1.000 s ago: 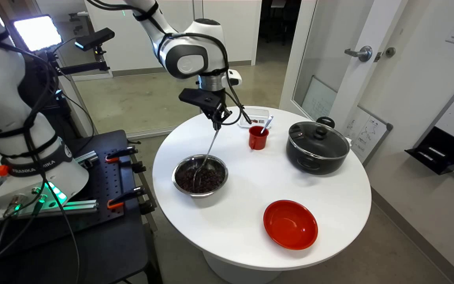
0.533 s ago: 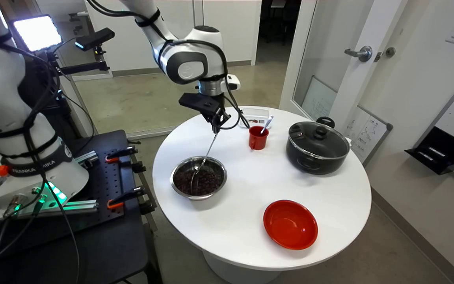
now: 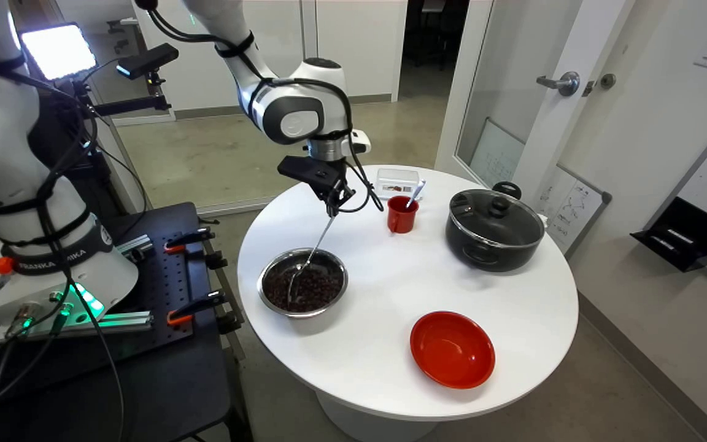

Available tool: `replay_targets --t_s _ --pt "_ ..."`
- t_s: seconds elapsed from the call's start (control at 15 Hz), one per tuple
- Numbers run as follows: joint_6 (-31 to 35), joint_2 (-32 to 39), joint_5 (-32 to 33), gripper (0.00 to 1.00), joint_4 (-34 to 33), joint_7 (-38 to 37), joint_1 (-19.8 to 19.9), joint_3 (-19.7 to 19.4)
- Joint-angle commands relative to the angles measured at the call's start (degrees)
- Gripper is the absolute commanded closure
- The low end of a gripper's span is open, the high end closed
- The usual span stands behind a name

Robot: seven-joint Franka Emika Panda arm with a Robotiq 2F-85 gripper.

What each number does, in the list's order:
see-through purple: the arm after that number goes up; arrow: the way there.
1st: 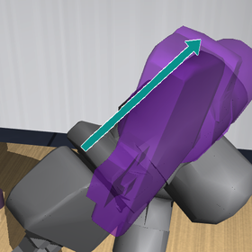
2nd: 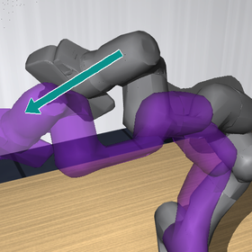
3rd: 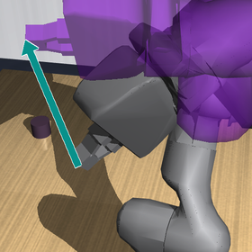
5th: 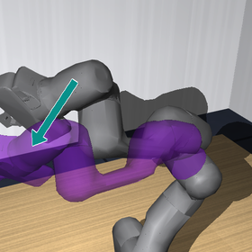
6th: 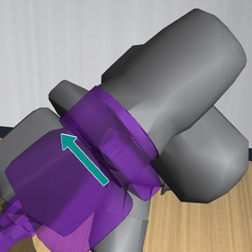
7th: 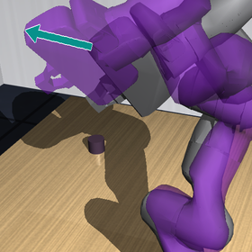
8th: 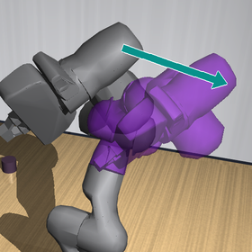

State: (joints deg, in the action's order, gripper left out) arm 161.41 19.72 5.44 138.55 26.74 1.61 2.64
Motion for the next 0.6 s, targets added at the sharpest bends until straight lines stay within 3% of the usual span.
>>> replay_targets --t_s 0.0,0.53 --pt "0.95 1.23 2.70 0.99 -0.93 -2.62 -0.21 0.00" --pt "0.47 2.09 4.38 0.99 -1.63 -4.11 -0.55 -0.47"
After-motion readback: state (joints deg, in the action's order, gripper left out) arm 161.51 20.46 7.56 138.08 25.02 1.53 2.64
